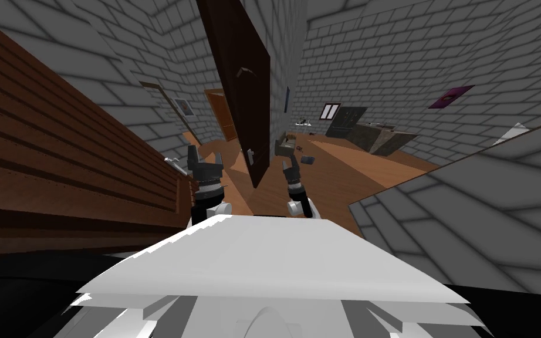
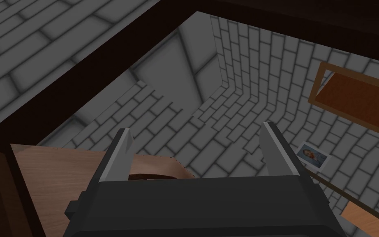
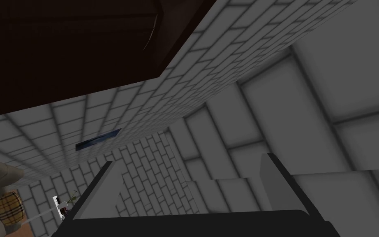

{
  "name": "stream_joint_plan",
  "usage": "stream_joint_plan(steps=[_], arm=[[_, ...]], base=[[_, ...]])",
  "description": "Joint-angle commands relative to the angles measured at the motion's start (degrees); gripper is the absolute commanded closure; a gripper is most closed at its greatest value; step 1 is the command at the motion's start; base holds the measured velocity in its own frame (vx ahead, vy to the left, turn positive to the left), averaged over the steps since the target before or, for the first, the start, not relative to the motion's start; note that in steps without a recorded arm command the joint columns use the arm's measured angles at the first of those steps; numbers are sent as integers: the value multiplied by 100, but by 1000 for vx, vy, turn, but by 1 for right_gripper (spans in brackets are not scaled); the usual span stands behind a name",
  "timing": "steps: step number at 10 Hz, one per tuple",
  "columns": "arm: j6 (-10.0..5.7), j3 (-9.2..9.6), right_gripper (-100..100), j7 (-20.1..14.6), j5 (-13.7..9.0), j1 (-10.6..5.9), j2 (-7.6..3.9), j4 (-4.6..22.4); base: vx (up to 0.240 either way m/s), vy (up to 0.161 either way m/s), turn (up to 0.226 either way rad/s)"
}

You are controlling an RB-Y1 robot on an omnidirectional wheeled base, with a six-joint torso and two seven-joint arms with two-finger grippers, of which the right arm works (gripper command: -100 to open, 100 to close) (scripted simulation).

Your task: Push the door open

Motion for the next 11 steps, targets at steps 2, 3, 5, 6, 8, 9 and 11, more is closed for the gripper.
stream_joint_plan(steps=[2,3,5,6,8,9,11], arm=[[17,298,-100,-79,-16,-196,-20,293],[45,459,-100,-125,-27,-298,-36,430],[73,621,-100,-171,-38,-401,-53,568],[102,787,-100,-219,-49,-507,-65,709],[145,1037,-100,-290,-65,-666,-84,920],[159,1120,-100,-314,-71,-719,-91,991],[203,1370,-100,-385,-88,-878,-108,1203]], base=[[140,-16,-13],[158,-31,-17],[143,-19,-7],[130,-19,-19],[137,-6,-13],[148,-14,-9],[148,-14,-13]])
